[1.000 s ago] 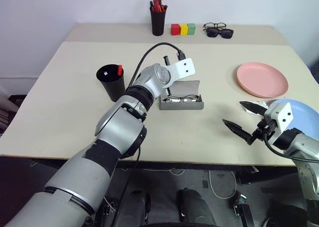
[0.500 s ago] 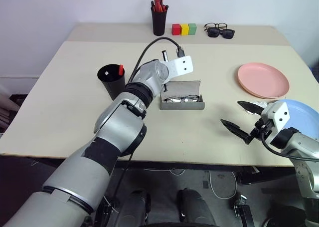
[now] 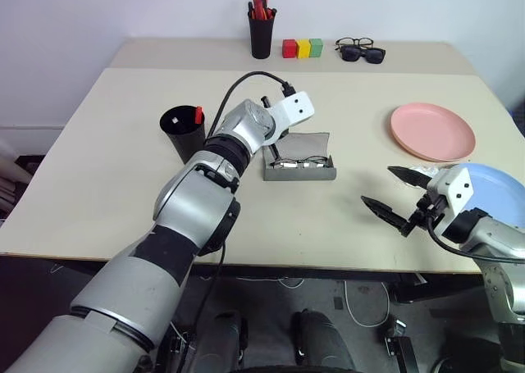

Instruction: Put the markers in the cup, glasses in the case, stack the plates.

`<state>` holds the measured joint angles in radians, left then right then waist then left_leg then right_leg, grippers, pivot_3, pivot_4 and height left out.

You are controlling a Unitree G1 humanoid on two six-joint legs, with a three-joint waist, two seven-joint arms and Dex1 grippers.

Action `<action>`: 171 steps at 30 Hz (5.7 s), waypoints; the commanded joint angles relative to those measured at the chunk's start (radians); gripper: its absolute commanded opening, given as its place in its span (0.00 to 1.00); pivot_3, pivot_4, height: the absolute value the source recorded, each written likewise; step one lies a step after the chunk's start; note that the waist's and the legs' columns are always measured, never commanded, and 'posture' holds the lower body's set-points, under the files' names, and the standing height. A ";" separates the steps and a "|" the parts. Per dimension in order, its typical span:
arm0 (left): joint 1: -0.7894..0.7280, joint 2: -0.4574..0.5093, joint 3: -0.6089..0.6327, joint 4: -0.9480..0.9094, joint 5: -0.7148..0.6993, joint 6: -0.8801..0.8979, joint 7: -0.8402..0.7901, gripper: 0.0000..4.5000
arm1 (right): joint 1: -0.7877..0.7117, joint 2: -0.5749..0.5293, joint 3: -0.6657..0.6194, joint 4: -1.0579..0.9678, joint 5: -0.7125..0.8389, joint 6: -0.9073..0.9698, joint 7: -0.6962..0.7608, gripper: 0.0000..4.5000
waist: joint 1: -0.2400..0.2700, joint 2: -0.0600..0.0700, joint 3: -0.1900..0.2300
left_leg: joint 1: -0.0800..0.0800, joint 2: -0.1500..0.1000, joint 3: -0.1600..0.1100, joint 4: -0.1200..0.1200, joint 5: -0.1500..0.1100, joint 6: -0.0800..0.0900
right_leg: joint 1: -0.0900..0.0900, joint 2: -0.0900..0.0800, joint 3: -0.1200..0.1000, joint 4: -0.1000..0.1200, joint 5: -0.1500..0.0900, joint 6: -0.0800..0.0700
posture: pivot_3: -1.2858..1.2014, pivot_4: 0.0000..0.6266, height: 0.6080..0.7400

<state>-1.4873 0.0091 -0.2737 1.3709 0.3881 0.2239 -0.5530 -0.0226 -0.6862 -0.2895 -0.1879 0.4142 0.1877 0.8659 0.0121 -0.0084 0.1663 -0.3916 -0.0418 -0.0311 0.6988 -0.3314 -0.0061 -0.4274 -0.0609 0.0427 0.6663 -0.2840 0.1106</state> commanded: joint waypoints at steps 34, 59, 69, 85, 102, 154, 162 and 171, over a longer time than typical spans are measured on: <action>0.043 -0.018 0.019 0.003 0.016 0.077 0.037 0.01 | -0.029 -0.006 0.010 0.041 0.003 -0.040 0.050 1.00 | 0.000 0.000 0.000 | 0.000 0.000 0.000 0.000 0.000 0.000 | 0.000 0.000 0.000 0.000 0.000 0.000 | 0.52 0.24 1.00; 0.103 -0.068 -0.063 -0.152 -0.001 -0.005 -0.263 0.01 | -0.053 0.001 0.029 0.056 -0.009 -0.050 0.046 1.00 | 0.000 0.001 -0.001 | 0.000 0.000 0.000 0.000 0.000 0.000 | 0.000 0.000 0.000 0.001 0.000 0.000 | 0.52 0.24 1.00; 0.181 -0.080 -0.109 -0.263 -0.009 -0.016 -0.435 0.01 | -0.042 0.003 0.028 0.047 -0.010 -0.055 0.034 1.00 | 0.000 0.001 -0.001 | 0.000 0.000 0.000 0.001 0.000 0.000 | 0.000 0.000 0.000 0.001 0.000 0.000 | 0.52 0.24 1.00; 0.093 0.014 -0.005 -0.454 -0.120 0.068 -0.371 0.01 | -0.057 0.003 0.035 0.071 -0.010 -0.073 0.033 1.00 | 0.001 0.001 -0.001 | 0.000 0.000 0.000 0.001 0.000 0.000 | 0.000 0.000 0.000 0.001 0.000 0.000 | 0.52 0.24 1.00; 0.093 0.019 -0.076 -0.146 -0.042 -0.018 -0.213 0.01 | -0.051 -0.004 0.038 0.072 0.000 -0.076 0.046 1.00 | 0.003 0.001 -0.001 | 0.000 0.000 0.000 0.001 0.000 0.000 | 0.000 -0.001 0.000 0.001 0.000 0.000 | 0.52 0.24 1.00; 0.786 0.326 -0.038 -1.544 -0.621 0.255 -0.562 1.00 | -0.016 -0.085 -0.176 0.540 -0.121 0.016 -0.173 0.46 | -0.012 0.008 -0.006 | 0.005 0.002 0.002 0.001 0.000 0.001 | 0.005 -0.001 0.004 0.000 0.000 0.001 | 0.52 0.24 1.00; 0.796 0.331 -0.039 -1.530 -0.623 0.232 -0.522 1.00 | -0.052 -0.123 -0.164 0.505 -0.217 -0.071 -0.280 0.04 | -0.007 0.008 -0.006 | 0.005 0.001 0.002 0.001 0.000 0.001 | 0.005 -0.001 0.004 0.000 0.000 0.001 | 0.52 0.24 1.00; 0.803 0.292 -0.032 -1.513 -0.614 0.262 -0.403 1.00 | -0.445 -0.197 -0.008 0.731 -0.384 -0.197 -0.370 0.04 | -0.032 0.008 -0.006 | 0.005 0.002 0.003 0.000 0.000 0.000 | 0.004 0.000 0.005 0.000 0.000 0.001 | 0.52 0.24 1.00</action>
<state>-0.6793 0.3014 -0.3220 -0.1255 -0.2275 0.4881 -0.9801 -0.4263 -0.8674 -0.3273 0.4797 0.0620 0.0409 0.4922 -0.0194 -0.0002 0.1599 -0.3867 -0.0393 -0.0281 0.6988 -0.3317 -0.0057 -0.4237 -0.0612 0.0472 0.6665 -0.2836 0.1111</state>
